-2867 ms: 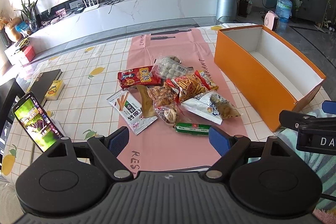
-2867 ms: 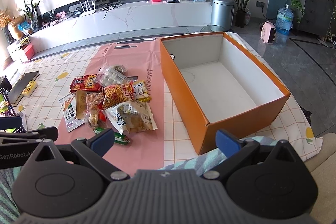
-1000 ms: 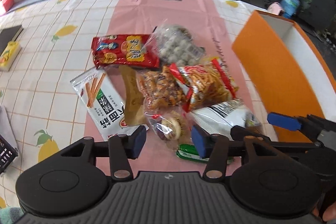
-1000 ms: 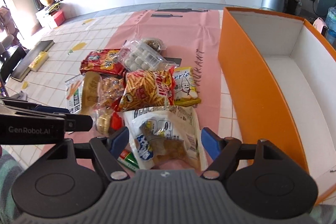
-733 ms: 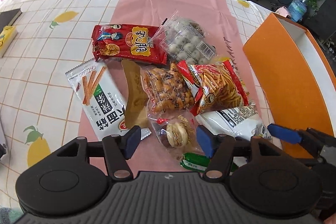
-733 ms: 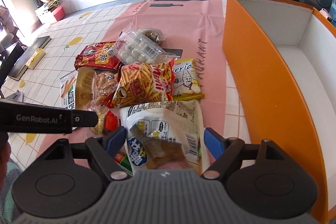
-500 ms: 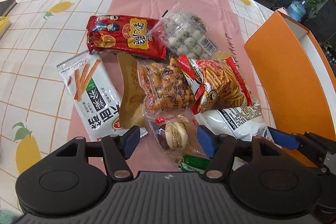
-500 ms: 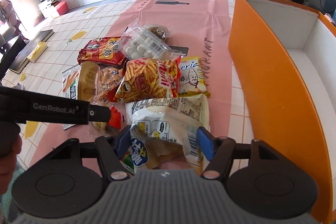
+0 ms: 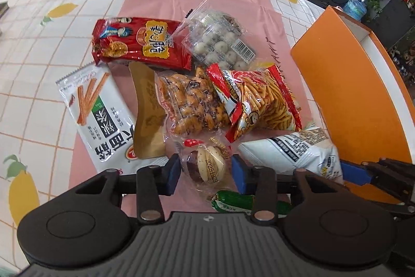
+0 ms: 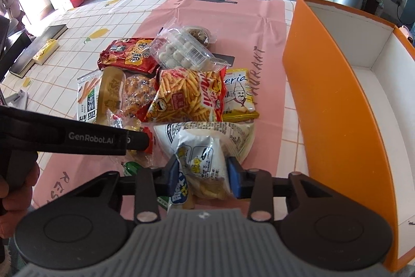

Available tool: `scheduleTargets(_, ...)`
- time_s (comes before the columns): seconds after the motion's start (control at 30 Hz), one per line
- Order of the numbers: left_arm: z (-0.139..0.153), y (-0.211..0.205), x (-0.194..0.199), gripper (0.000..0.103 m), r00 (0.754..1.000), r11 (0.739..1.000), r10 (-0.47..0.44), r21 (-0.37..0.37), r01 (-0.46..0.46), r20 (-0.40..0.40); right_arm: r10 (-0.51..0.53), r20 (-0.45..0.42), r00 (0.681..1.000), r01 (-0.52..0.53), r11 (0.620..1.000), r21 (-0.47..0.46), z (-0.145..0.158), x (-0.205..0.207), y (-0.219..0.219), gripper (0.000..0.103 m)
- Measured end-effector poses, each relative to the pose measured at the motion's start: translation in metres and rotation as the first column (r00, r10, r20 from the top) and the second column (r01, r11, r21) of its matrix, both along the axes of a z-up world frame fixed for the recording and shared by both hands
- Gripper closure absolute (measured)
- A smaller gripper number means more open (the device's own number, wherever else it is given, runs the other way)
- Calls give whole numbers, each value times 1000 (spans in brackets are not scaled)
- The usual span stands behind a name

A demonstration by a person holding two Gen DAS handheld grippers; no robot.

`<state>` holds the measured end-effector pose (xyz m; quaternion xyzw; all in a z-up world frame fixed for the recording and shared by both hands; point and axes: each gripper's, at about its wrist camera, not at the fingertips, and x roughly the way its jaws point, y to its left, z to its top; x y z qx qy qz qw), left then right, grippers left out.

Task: Organize snacks
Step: 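Carry the bun and white bread bag into the orange box with both tools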

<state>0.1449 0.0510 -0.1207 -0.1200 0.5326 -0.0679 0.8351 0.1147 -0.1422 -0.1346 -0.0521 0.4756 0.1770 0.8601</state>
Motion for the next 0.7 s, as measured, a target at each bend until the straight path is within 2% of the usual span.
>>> scheduleTargets(0.27,29,3,-17,58,998,1000,18,21,-19,55,-14,21,1000,12,998,55,23,-11,-14,67)
scheduleTargets(0.47,54,1,-34,59,994,999,26,42,-31,106,-30,38,999,24,989,145,42,-25,-25,67)
scheduleTargets(0.7,91,-4,-56,60,983,996,16,88,-32,183,-29,122,992,2,978,209,74,-43,-37,67)
